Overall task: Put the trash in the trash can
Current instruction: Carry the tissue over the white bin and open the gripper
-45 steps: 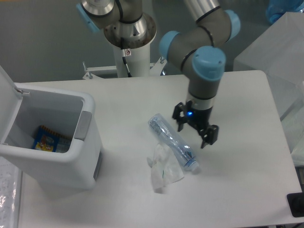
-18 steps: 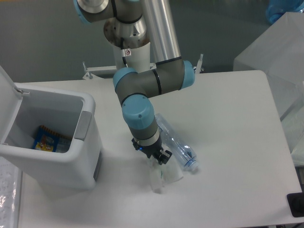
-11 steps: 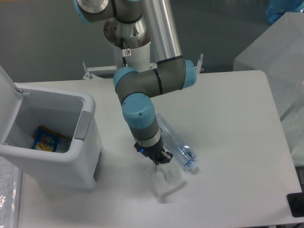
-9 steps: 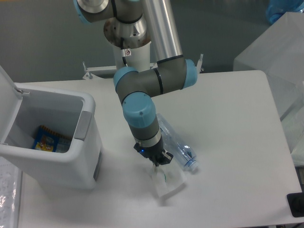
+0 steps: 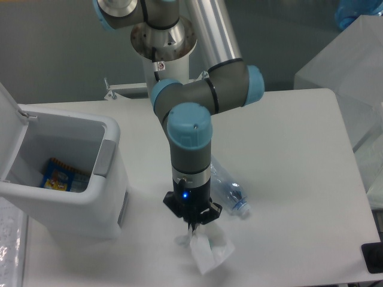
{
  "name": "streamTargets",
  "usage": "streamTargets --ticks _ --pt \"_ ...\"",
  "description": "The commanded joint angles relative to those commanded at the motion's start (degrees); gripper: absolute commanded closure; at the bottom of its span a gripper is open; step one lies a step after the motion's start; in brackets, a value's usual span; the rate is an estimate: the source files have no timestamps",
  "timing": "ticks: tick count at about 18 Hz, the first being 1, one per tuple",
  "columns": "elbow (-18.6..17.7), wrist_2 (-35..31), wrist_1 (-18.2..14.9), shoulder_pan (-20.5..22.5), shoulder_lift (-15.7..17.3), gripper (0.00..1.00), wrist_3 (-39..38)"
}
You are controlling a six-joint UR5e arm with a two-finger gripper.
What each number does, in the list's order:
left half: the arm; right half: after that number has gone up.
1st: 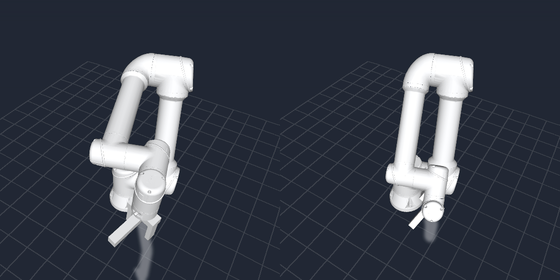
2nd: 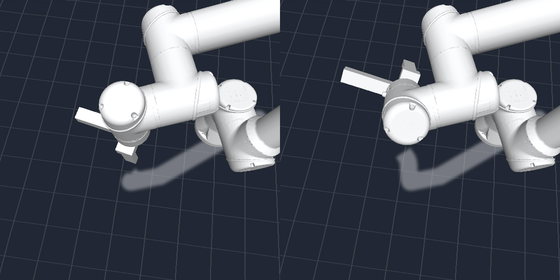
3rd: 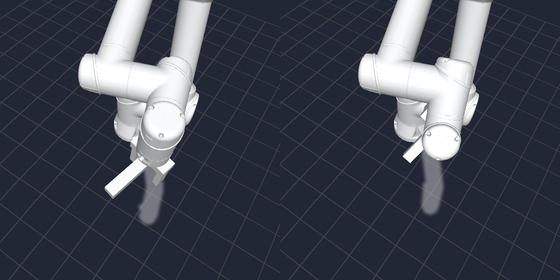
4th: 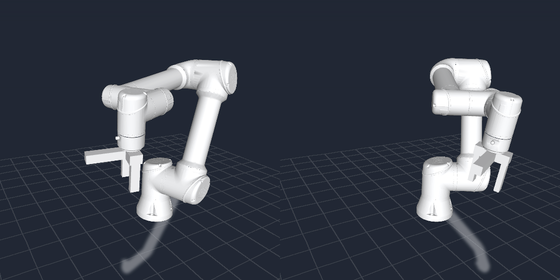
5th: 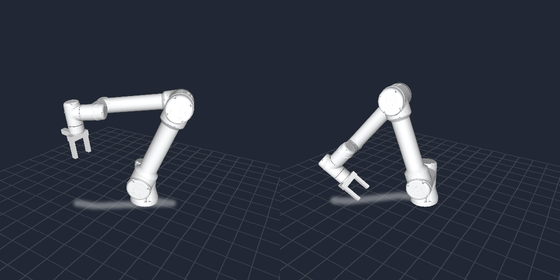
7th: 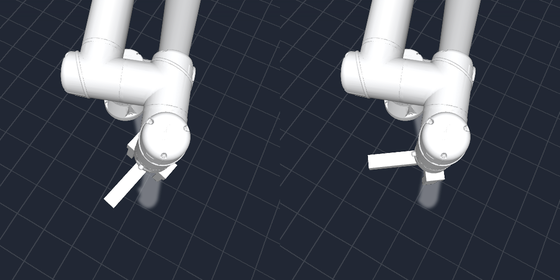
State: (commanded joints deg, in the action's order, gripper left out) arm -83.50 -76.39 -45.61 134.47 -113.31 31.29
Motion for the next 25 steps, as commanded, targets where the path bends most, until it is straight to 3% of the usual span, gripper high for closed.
streamTargets --ticks 10,14,17,21,23,25 --pt "-0.7 15.6 -1.1 0.4 12.1 1.0 -4.7" --pt "-4.8 21.3 -2.3 -0.2 19.2 1.0 -5.4" --pt "-11.0 22.2 -2.4 -1.0 24.8 1.0 -4.9" --pt "-15.9 22.2 -2.3 -4.2 26.9 1.0 -4.5" --pt "-15.9 22.2 -2.4 -6.1 26.3 0.92 -4.7" --pt "-16.3 22.2 -2.3 -8.0 25.9 0.76 -4.6"
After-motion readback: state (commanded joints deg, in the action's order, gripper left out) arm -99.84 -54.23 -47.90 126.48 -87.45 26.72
